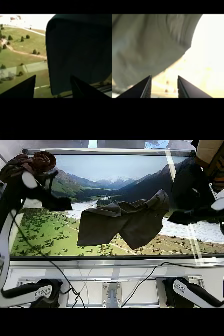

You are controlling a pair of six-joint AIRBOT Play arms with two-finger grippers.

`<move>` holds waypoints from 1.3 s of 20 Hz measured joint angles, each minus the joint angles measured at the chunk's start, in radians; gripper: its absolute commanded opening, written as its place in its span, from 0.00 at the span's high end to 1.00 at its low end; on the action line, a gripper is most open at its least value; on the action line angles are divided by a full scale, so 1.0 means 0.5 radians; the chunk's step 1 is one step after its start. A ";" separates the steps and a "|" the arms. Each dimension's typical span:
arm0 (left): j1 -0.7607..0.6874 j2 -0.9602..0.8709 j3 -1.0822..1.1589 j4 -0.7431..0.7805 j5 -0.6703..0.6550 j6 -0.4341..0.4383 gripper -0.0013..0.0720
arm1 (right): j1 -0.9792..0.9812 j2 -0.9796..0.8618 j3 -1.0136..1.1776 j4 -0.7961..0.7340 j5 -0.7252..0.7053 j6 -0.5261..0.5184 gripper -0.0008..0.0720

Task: Fold the shirts.

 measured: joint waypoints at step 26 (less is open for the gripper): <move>-0.002 0.958 -1.372 -0.755 1.005 -0.149 0.30 | -0.209 1.167 -1.981 1.271 -0.759 0.509 0.39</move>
